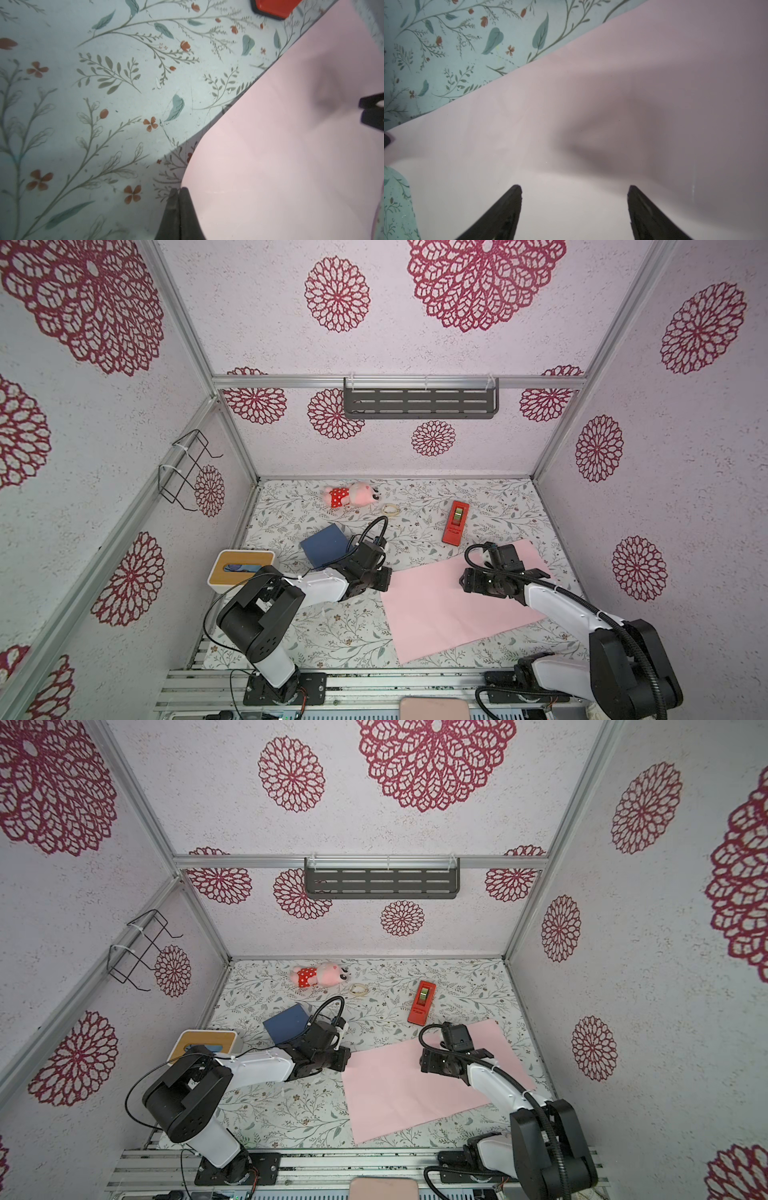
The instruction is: Wrap the gift box in paper
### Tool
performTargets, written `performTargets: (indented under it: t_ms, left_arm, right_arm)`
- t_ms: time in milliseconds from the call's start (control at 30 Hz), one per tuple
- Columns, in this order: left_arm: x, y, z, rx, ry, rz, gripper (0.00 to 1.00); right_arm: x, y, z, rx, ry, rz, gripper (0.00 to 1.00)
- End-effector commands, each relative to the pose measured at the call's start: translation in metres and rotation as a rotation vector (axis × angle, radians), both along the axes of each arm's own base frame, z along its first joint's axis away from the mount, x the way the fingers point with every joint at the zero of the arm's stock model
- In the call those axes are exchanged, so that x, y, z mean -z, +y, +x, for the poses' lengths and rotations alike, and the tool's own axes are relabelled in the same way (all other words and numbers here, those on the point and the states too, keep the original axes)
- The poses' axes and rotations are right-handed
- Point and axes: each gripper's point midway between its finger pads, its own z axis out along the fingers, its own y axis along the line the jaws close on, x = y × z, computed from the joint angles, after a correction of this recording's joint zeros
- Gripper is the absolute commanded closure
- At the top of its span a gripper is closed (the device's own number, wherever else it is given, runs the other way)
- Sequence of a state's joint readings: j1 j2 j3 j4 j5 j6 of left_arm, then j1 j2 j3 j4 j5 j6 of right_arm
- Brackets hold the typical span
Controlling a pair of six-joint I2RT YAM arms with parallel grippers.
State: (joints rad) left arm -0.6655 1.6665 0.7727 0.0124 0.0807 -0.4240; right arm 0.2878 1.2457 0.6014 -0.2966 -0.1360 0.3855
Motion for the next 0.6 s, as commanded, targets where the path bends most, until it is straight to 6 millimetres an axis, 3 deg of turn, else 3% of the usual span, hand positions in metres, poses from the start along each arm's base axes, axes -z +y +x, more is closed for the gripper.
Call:
performTargets:
  t_ms: [0, 300, 567]
  left_arm:
    - [-0.019, 0.008, 0.005, 0.058, -0.047, 0.097, 1.00]
    - [-0.051, 0.048, 0.011, 0.194, -0.157, 0.546, 1.00]
    - [-0.076, 0.058, 0.040, 0.254, -0.317, 0.690, 1.00]
  right_arm:
    - [-0.022, 0.003, 0.008, -0.021, -0.041, -0.006, 0.18]
    - [-0.044, 0.008, 0.019, -0.040, -0.076, -0.001, 0.17]
    - [-0.052, -0.001, 0.031, -0.031, -0.096, -0.071, 0.16]
